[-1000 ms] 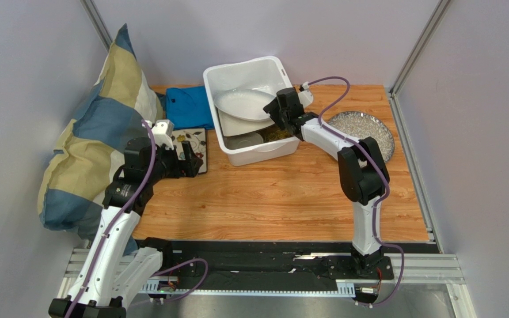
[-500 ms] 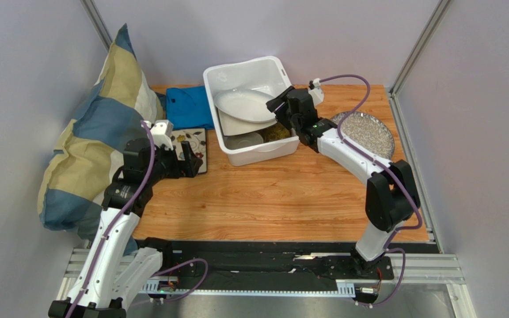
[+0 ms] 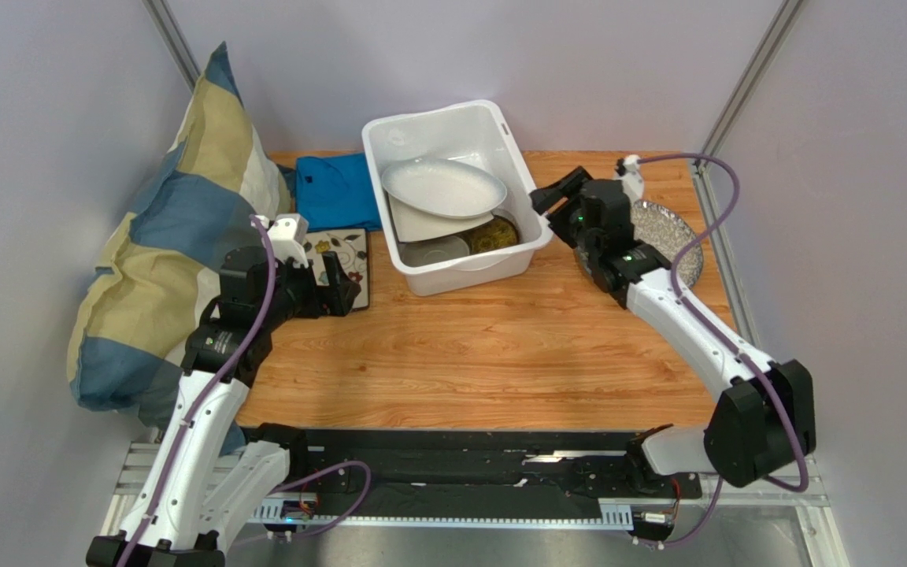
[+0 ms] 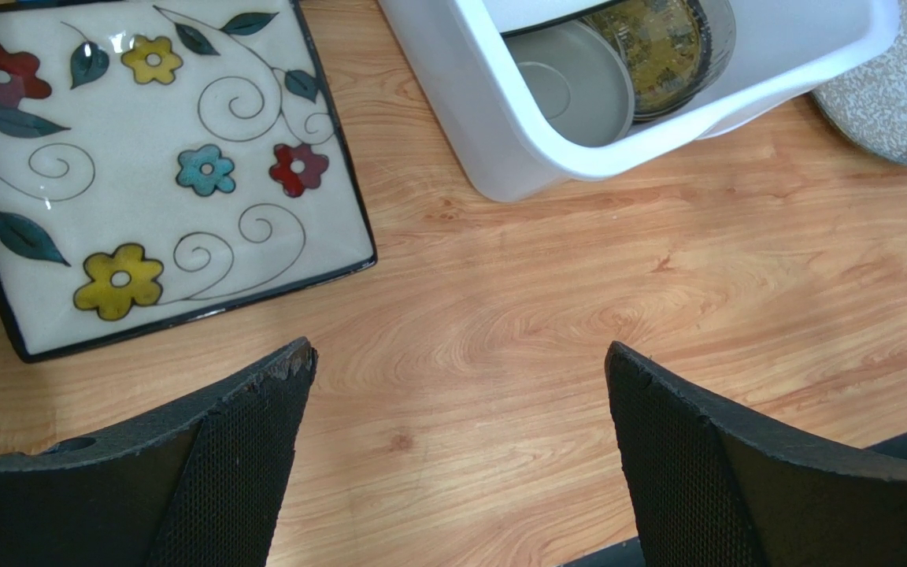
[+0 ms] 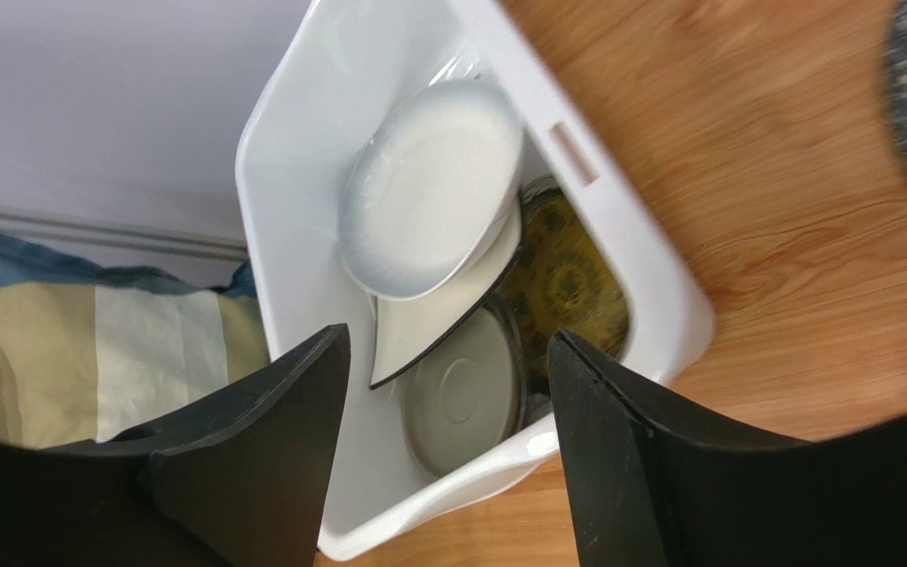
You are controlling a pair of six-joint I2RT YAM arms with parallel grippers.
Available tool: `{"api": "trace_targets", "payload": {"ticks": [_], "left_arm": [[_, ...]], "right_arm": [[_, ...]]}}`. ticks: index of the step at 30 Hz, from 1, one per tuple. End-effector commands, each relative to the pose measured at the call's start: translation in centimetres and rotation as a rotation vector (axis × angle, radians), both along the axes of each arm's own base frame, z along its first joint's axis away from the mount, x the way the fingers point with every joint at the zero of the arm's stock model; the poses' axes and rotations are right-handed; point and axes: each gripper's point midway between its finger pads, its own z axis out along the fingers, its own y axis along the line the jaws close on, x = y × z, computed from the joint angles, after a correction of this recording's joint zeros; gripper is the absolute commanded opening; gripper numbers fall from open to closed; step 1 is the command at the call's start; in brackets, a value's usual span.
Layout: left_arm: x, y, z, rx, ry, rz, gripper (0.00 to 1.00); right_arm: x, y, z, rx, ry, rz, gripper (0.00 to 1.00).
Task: Place the plates into the plastic bin on the countertop
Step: Pick up the plate at the center of the board.
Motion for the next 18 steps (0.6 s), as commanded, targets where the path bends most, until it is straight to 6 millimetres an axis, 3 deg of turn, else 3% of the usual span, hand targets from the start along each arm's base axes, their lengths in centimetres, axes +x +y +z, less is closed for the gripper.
{"api": "trace_targets", "payload": {"ticks": [1,3,4,6,7,9,10,12,13,18], "left_arm": [[0.5,0.3,0.3,0.005,-0.028,0.015,0.96],[0.5,0.3,0.2,0.006,-0.025,0.016,0.96],[0.5,0.3,0.2,0.007,-0.022,0.016,0.96],[0.5,0.3,0.2,0.006,-0.022,0.016,0.96],[0.5,0.3,0.1,0.006,-0.019,0.014,0.96],[0.5,0.2,0.1,0.003,-0.017,0.011,0.96],[0.6,0.2,0.1,0.003,-0.020,0.011,0.96],[0.5,0.2,0.1,0.001,-0.019,0.008,0.96],[0.5,0.1,0.1,-0.001,-0.017,0.006,0.96],[0.5,0.0,0.2,-0.006,-0.020,-0.002,0.96]], "right_arm": [[-0.9,-6.7,-0.6,0.002,0.013,-0.081,0.66],[-2.4,-8.8,-1.7,0.042,0.033,-0.096,0.66],[-2.6,-11.6,-1.8,0.057,0.032,-0.157,0.66],[-4.0,-13.8,-3.7,0.083,0.071,-0.184,0.66],[-4.8,-16.9,-3.5,0.090,0.060,-0.261,0.66],[-6.2,-18.9,-4.3,0.097,0.078,-0.295,0.66],[-7.2,-21.3,-5.3,0.111,0.091,-0.359,0.66],[-8.2,-22.4,-6.3,0.158,0.106,-0.372,0.66],[-9.1,-24.2,-7.8,0.183,0.130,-0.424,0.66],[-11.0,-26.4,-11.7,0.244,0.211,-0.460,0.67]]}}
